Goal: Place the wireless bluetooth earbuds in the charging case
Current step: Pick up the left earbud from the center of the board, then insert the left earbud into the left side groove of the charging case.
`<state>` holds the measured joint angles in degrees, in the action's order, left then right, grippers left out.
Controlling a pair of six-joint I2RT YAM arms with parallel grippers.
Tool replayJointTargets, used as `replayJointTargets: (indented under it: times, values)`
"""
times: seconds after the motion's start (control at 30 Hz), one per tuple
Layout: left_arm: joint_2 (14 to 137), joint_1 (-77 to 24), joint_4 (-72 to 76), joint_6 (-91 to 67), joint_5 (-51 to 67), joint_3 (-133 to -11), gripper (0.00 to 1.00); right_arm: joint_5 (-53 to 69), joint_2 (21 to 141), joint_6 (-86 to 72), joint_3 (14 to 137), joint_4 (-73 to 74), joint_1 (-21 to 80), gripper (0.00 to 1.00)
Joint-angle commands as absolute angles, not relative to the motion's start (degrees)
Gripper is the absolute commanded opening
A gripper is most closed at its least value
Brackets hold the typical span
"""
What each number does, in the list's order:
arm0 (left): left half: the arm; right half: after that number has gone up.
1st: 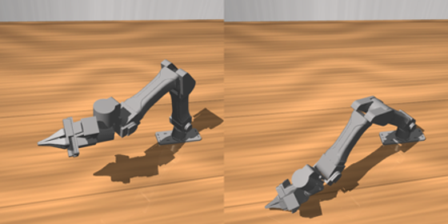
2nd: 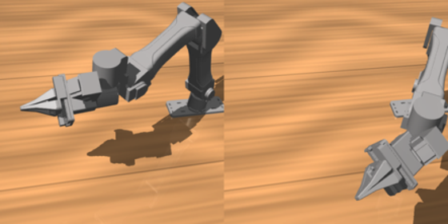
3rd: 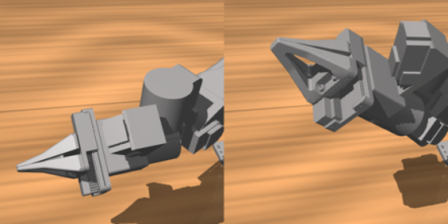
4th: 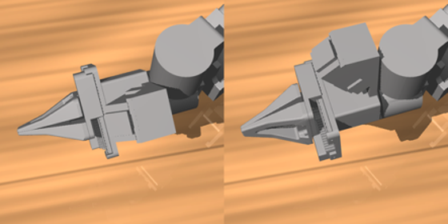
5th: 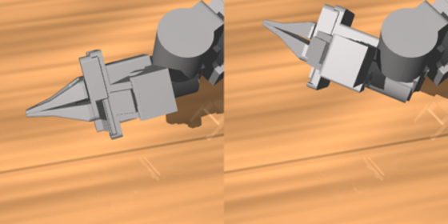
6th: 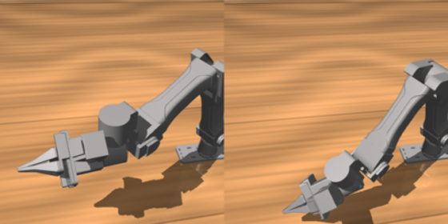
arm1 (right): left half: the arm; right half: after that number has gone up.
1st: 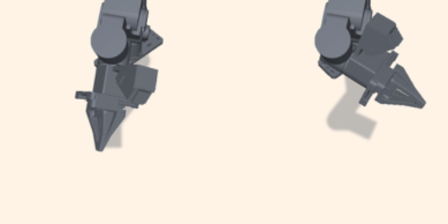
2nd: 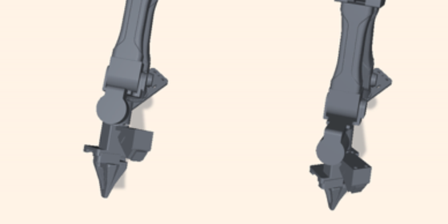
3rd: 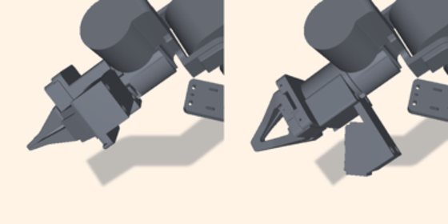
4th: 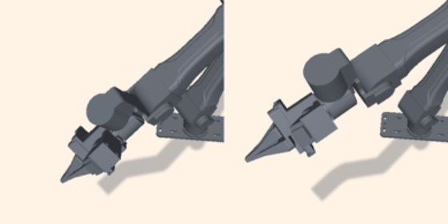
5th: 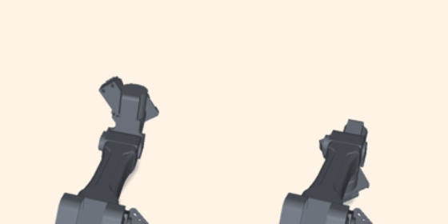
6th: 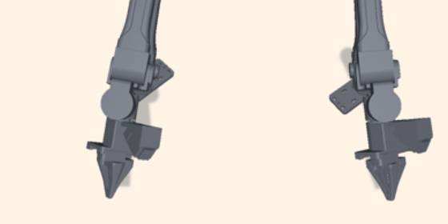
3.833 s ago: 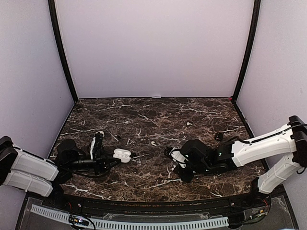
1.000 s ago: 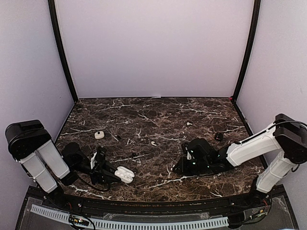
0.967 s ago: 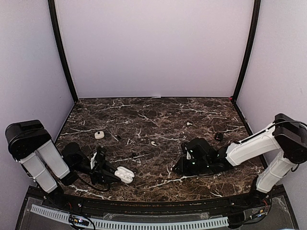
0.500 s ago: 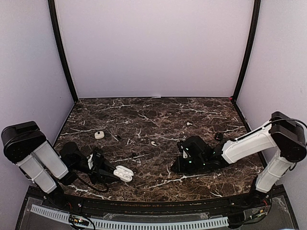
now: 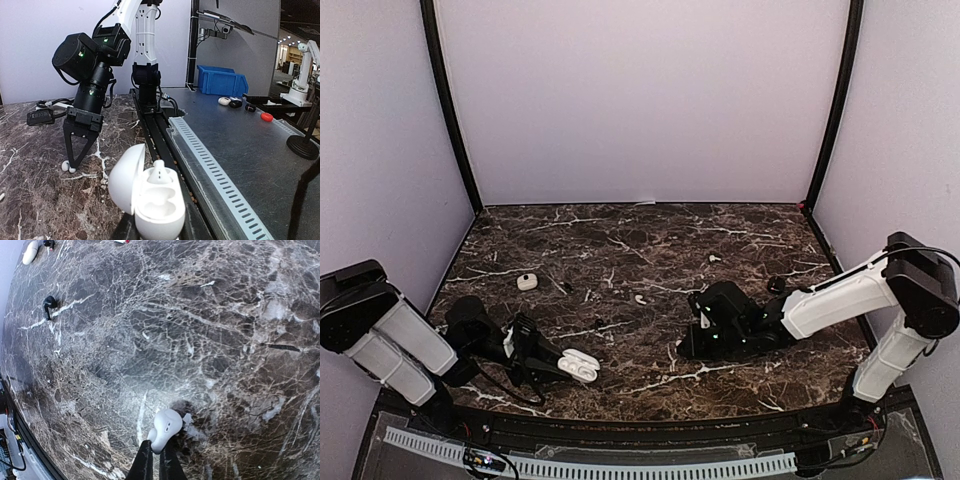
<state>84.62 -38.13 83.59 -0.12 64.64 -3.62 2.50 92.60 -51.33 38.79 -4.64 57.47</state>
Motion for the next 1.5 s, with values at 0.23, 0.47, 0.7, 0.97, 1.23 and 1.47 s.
replayJointTargets:
  times: [0.23, 0.47, 0.7, 0.97, 1.23, 1.47]
  values:
    - [76.78, -41.88, 67.01, 12.95, 59.98, -5.24, 0.00, 1.28, 88.11, -36.75, 41.12, -0.86, 57.30, 0.00]
    - [73.76, -44.00, 65.95, 16.86, 58.29, -4.21, 0.00, 7.87, 82.65, -22.41, 38.33, -7.53, 59.32, 0.00]
    - [72.28, -44.90, 64.27, 17.98, 56.86, -4.35, 0.00, 13.05, 77.46, -16.41, 34.81, -14.16, 61.99, 0.00]
    - [71.88, -45.18, 63.95, 17.58, 55.83, -4.54, 0.00, 14.04, 74.89, -14.85, 33.50, -14.95, 62.20, 0.00]
    - [72.16, -45.19, 63.90, 16.31, 55.57, -5.10, 0.00, 13.82, 73.74, -12.95, 34.33, -13.10, 62.32, 0.00]
    - [72.19, -45.21, 63.55, 15.21, 55.03, -5.59, 0.00, 12.31, 72.61, -12.08, 34.23, -12.10, 62.31, 0.00]
